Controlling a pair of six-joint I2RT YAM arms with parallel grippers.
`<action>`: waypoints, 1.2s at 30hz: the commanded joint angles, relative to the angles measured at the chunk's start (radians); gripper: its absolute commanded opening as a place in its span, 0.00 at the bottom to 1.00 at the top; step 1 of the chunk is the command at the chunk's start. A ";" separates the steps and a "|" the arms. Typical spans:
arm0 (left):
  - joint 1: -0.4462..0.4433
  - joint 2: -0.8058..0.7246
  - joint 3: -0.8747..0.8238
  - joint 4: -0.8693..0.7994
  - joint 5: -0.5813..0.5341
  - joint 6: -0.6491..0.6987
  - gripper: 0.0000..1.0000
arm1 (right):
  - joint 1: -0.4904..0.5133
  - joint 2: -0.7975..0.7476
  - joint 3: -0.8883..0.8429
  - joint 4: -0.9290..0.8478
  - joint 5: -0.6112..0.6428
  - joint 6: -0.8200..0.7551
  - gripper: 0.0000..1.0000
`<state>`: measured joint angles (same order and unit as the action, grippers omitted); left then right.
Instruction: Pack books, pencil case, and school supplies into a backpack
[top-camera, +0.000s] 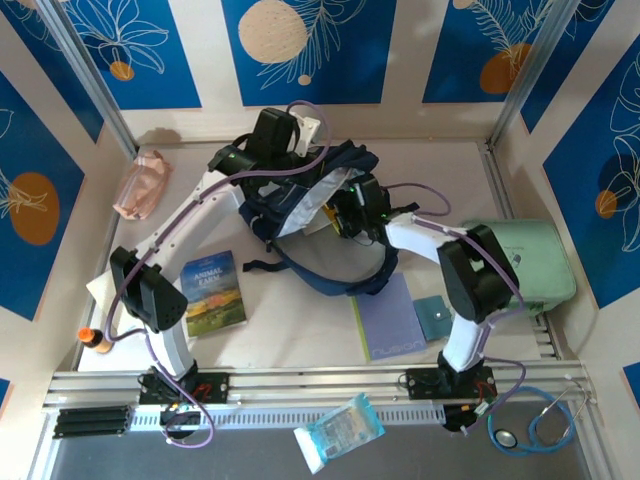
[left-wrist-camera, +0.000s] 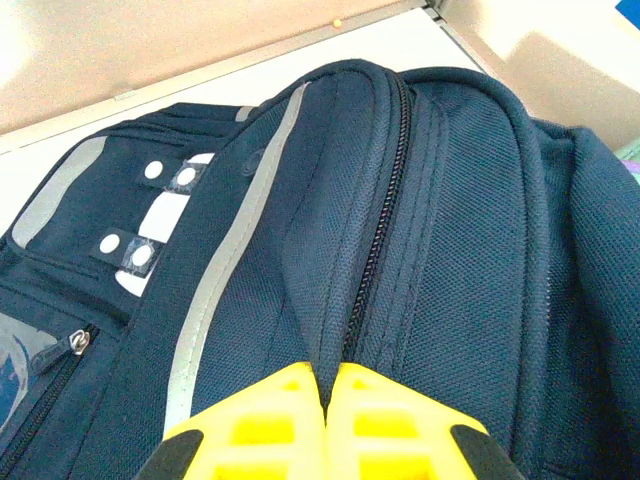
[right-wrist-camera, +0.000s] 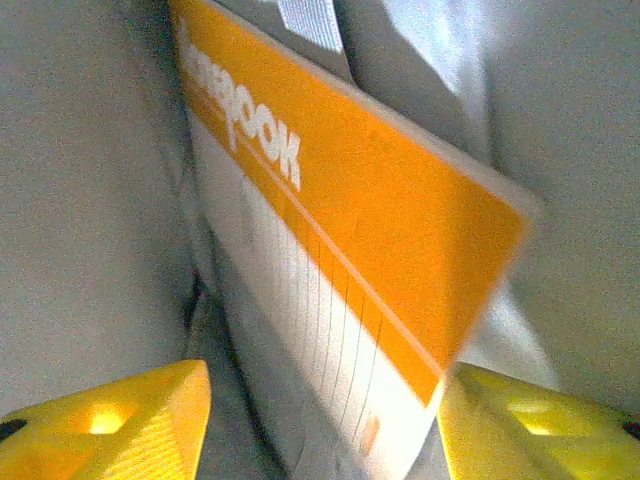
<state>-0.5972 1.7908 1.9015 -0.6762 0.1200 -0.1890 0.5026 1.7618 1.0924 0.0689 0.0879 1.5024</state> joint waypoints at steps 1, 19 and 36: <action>0.033 -0.023 -0.001 0.099 -0.007 -0.029 0.00 | -0.014 -0.112 -0.060 -0.036 -0.050 0.008 0.67; 0.086 -0.068 -0.401 0.220 0.025 0.052 0.44 | -0.165 -0.616 -0.307 -0.524 0.063 -0.399 0.74; -0.032 -0.306 -0.896 0.528 0.072 -0.498 1.00 | -0.086 -0.385 -0.368 -0.471 -0.242 -0.522 0.68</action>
<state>-0.6098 1.5066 1.0267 -0.2218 0.1749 -0.5957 0.3985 1.3472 0.7128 -0.4324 -0.0952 0.9977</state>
